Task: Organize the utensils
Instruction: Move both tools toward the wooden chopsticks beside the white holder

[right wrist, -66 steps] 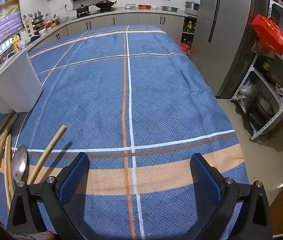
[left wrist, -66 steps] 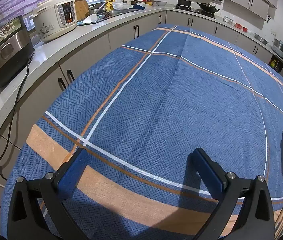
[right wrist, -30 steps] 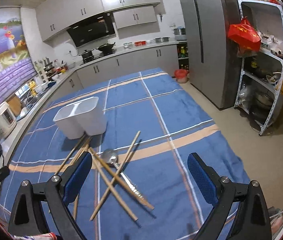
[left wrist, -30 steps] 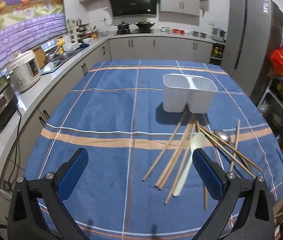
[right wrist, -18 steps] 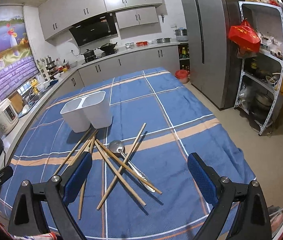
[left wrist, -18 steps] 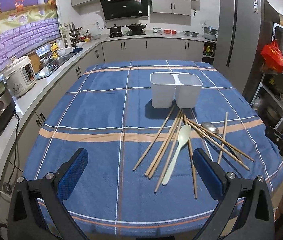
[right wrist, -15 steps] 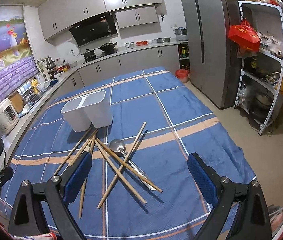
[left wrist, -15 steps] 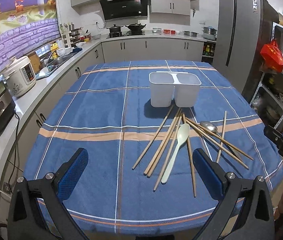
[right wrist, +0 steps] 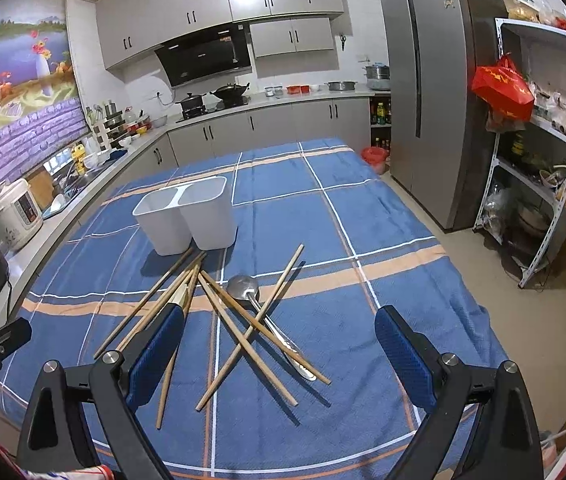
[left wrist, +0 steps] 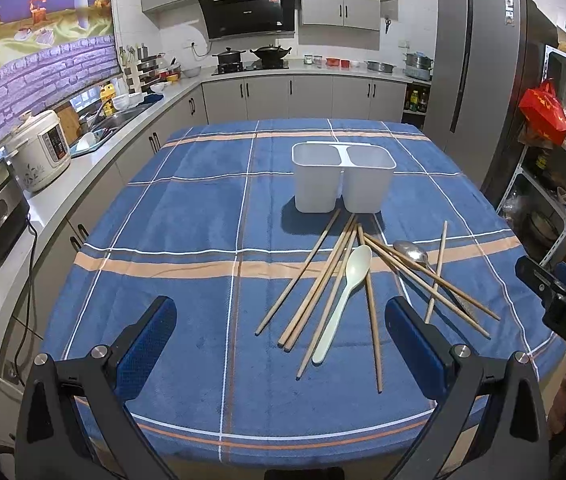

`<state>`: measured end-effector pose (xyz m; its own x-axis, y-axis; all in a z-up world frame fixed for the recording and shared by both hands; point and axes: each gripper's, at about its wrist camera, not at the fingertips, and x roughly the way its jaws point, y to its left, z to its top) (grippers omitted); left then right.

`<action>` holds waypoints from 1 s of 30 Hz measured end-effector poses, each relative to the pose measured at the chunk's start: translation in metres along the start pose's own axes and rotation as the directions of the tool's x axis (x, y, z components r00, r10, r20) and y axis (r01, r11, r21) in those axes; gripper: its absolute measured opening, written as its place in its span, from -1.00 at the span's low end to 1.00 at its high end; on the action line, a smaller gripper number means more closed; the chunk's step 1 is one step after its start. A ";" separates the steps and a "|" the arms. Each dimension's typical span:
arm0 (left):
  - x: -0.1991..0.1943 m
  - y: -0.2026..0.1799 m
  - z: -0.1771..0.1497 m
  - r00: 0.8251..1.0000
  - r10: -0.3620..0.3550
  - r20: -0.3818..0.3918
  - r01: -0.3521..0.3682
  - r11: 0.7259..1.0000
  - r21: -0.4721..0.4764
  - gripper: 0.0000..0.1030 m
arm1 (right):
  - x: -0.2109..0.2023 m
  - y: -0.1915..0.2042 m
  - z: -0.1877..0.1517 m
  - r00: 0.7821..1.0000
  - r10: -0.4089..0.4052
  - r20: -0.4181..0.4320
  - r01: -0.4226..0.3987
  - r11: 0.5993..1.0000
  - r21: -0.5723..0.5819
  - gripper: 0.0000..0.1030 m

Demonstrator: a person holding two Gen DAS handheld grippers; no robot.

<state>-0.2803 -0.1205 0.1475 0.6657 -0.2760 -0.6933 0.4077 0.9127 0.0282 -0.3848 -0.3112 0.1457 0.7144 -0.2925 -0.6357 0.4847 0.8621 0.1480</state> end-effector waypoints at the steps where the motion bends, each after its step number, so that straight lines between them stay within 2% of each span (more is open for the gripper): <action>1: 0.000 0.000 0.000 1.000 0.001 0.000 -0.001 1.000 0.001 1.00 | -0.001 0.000 0.000 1.000 -0.001 0.004 0.001 1.000 -0.002 0.92; 17: 0.007 -0.020 0.006 1.000 -0.011 -0.005 0.011 1.000 0.029 1.00 | -0.003 -0.011 -0.001 1.000 -0.018 0.013 0.018 1.000 0.013 0.92; 26: 0.019 -0.008 0.008 1.000 -0.013 -0.022 0.014 1.000 0.017 1.00 | 0.007 -0.013 0.002 1.000 -0.024 -0.001 0.024 0.999 0.024 0.92; 30: 0.030 0.011 0.015 1.000 0.014 -0.024 -0.014 1.000 -0.020 1.00 | 0.015 -0.012 0.004 1.000 -0.028 -0.011 0.029 0.999 0.028 0.92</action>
<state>-0.2463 -0.1234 0.1381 0.6563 -0.2562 -0.7097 0.3856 0.9224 0.0236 -0.3778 -0.3281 0.1370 0.6949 -0.3125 -0.6476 0.5188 0.8415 0.1507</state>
